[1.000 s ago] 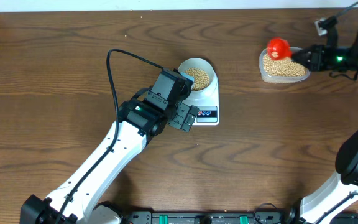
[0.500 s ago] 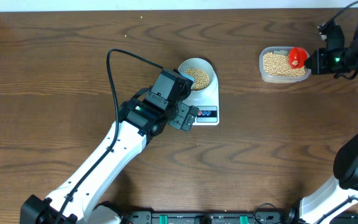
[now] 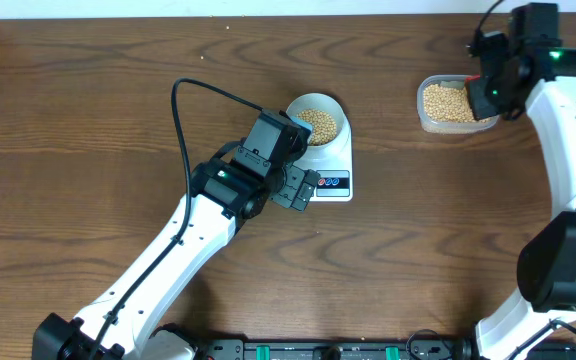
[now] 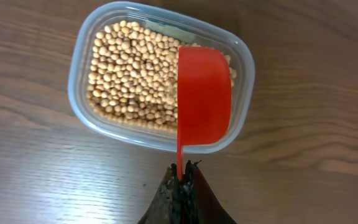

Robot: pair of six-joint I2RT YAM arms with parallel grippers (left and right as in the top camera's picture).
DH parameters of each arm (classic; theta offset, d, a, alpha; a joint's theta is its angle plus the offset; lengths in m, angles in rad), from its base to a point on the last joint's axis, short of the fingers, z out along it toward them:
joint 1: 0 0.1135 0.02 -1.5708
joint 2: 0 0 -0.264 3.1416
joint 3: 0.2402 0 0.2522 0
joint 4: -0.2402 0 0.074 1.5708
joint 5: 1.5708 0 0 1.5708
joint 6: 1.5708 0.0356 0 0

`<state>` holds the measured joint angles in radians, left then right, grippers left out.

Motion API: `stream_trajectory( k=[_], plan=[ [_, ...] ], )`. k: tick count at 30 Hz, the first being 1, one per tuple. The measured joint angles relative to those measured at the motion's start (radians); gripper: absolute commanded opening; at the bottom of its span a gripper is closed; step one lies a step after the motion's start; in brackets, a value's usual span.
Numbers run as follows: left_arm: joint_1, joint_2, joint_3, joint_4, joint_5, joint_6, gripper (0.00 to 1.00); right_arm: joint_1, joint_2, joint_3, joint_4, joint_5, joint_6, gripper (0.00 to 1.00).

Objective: Scoop item into bowl and weigh 50g on scale
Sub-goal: 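Move the scoop with the right gripper back into the soybean tub, then lift the scoop from the tub and carry it toward the bowl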

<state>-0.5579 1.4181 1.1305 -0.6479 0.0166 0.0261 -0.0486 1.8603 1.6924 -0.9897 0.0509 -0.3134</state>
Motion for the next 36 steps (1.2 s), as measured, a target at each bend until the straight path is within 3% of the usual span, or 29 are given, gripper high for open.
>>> stream_trajectory(
  k=[7, 15, 36],
  plan=[
    [0.0, 0.0, 0.0, 0.0, 0.0, 0.0, 0.98, 0.035, 0.0, 0.0, 0.008, 0.113, 0.0, 0.01],
    [0.0, 0.0, 0.0, 0.0, 0.0, 0.0, 0.98, 0.035, 0.0, 0.0, 0.023, 0.101, 0.0, 0.01],
    [0.0, 0.0, 0.0, 0.0, 0.0, 0.0, 0.98, 0.087, -0.056, 0.0, 0.143, -0.515, 0.0, 0.01]
  ],
)
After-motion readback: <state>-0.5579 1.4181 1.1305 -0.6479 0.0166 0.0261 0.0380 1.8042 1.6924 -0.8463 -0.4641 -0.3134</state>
